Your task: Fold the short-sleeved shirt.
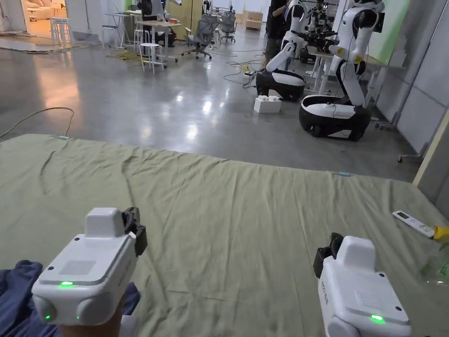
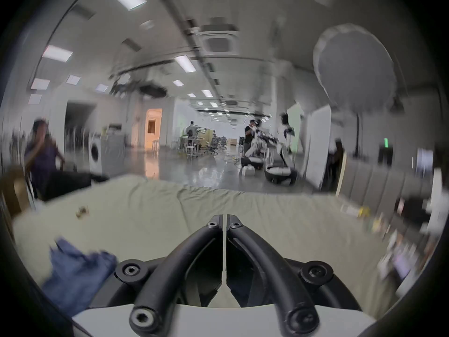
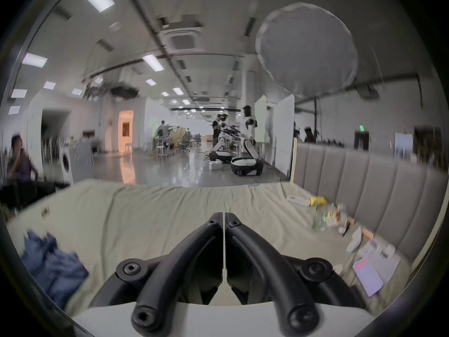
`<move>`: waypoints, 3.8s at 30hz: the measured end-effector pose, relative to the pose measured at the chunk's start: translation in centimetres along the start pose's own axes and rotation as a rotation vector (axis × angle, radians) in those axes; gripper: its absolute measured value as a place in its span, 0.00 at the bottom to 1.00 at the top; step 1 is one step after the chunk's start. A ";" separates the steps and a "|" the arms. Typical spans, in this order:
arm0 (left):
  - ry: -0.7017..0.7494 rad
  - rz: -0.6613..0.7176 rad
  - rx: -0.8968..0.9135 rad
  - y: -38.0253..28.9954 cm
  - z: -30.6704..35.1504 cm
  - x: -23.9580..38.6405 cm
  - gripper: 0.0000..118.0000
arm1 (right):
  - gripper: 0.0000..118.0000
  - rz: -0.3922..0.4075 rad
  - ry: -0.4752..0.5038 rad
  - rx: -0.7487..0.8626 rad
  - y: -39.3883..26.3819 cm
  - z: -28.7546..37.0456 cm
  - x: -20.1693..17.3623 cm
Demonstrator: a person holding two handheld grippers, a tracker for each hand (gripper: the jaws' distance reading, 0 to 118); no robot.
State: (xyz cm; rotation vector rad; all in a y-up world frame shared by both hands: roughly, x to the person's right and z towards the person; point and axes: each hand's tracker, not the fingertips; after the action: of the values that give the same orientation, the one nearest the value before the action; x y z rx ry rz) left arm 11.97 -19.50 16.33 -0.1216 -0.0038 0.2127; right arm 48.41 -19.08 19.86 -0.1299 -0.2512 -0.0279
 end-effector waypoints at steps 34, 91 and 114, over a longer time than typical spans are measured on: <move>0.326 0.031 -0.694 -6.5 2.8 -25.7 0.71 | 0.02 0.137 0.151 -0.072 -4.5 0.4 -5.8; -0.173 -0.191 -0.118 12.0 -1.0 -2.8 0.03 | 0.02 0.129 0.118 0.023 -1.0 3.7 -1.4; -0.703 -0.132 -0.518 -7.1 -1.0 22.9 0.03 | 0.02 0.068 -0.102 0.009 -1.7 6.2 10.2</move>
State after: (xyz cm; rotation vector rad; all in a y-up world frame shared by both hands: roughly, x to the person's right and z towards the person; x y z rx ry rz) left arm 35.87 -21.71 16.03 -0.5560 -0.7681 0.1097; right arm 56.68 -20.03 28.62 -0.1310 -0.3482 0.0476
